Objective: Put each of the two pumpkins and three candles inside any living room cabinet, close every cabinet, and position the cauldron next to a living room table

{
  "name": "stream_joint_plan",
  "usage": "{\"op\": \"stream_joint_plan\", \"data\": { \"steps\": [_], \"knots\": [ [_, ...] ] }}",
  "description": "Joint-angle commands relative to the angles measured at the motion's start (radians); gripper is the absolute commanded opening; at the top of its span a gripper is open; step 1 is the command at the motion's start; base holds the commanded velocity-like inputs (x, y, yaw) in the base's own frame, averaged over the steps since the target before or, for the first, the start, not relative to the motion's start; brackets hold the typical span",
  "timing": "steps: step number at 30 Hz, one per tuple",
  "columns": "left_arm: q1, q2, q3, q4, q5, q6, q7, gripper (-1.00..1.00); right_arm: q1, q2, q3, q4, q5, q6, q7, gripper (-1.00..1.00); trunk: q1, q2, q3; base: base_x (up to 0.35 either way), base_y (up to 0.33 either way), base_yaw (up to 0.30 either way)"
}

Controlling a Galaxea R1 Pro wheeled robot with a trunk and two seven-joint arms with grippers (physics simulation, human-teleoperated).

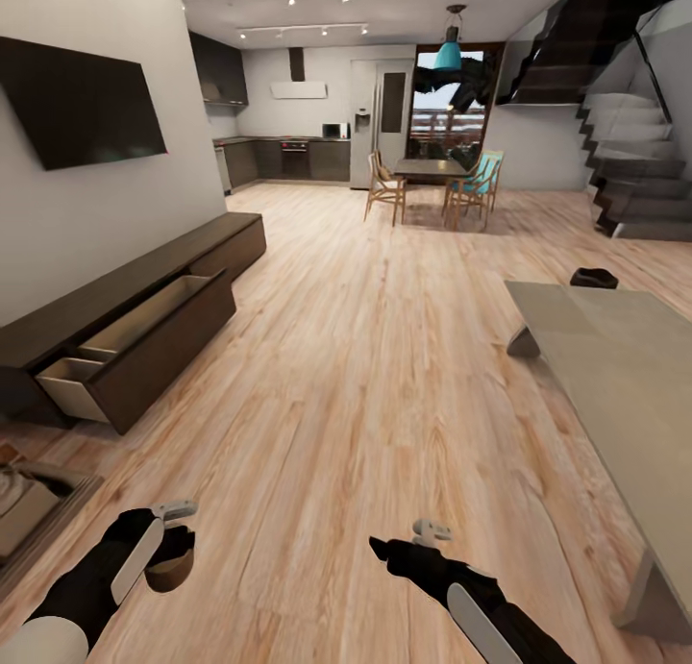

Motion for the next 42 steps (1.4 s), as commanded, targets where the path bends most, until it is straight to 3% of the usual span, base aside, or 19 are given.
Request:
{"op": "stream_joint_plan", "data": {
  "steps": [1,30,42],
  "knots": [
    [-0.001,0.001,-0.005,-0.001,0.007,0.003,0.011,-1.00,-0.001,-0.001,0.003,-0.002,-0.007,0.001,-0.005,1.00,0.000,0.000,-0.001,0.333,0.000,0.012],
    [-0.001,-0.001,-0.009,0.000,0.006,-0.005,0.009,-1.00,-0.001,-0.001,0.004,0.023,-0.006,-0.027,-0.005,1.00,0.000,0.000,0.001,0.333,0.000,-0.010],
    [-0.001,-0.019,-0.012,0.017,0.004,-0.022,0.008,-1.00,-0.001,-0.001,0.004,0.054,-0.007,-0.077,-0.003,1.00,0.000,0.000,0.001,0.333,0.000,0.000]
  ]
}}
